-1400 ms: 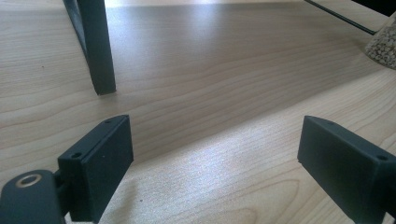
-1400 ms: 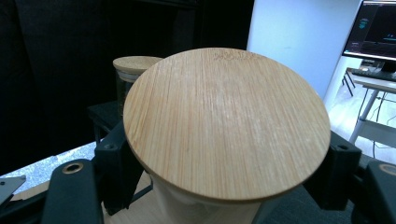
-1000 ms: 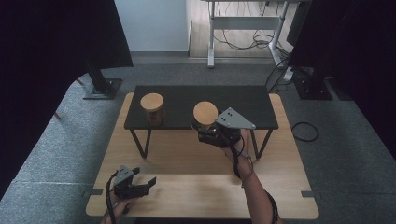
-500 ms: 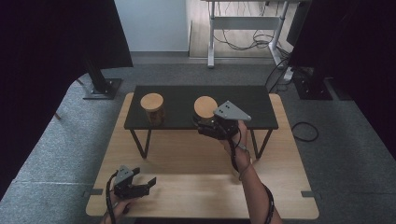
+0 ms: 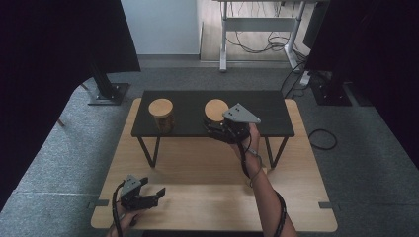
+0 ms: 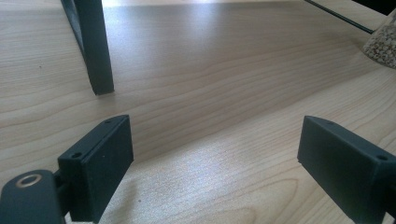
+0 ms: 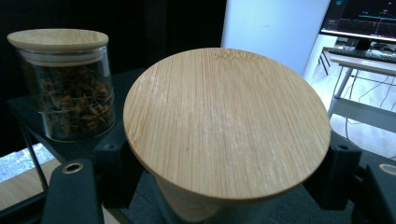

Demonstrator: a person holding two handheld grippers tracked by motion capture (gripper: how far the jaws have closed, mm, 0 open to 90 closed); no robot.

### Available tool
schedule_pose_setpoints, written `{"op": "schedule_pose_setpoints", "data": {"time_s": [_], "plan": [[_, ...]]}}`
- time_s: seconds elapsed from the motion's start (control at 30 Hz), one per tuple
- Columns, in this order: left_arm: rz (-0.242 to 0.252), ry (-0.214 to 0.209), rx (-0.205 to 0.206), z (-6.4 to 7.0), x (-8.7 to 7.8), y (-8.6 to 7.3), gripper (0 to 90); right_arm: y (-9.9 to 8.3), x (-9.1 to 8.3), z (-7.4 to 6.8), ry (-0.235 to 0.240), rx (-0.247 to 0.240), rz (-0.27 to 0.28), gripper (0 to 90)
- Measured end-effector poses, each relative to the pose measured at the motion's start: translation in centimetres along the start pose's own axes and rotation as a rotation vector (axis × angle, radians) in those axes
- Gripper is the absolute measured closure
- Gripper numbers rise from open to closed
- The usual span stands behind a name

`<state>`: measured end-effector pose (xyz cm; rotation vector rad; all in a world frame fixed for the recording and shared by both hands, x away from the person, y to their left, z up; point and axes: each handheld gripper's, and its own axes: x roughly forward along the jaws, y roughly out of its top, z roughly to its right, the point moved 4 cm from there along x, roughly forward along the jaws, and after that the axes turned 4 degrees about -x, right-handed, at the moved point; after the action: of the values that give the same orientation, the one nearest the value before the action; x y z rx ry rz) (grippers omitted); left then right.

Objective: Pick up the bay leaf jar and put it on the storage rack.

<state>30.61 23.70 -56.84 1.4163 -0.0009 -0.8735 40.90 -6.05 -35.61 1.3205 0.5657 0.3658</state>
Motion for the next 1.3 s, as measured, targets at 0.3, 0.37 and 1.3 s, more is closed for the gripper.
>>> {"op": "schedule_pose_setpoints", "data": {"time_s": [0.3,0.37,1.3], "plan": [[0.001,0.002,0.001,0.0,-0.01,0.0,9.8,0.07,0.85,0.14,-0.052,-0.003,-0.024,23.5],[0.002,0.001,0.001,0.01,0.0,0.0,9.8,0.01,1.01,0.2,-0.07,-0.005,-0.037,22.0],[-0.004,0.006,0.009,0.07,0.05,-0.01,9.9,0.13,0.49,0.38,-0.039,0.006,0.002,15.7]]}}
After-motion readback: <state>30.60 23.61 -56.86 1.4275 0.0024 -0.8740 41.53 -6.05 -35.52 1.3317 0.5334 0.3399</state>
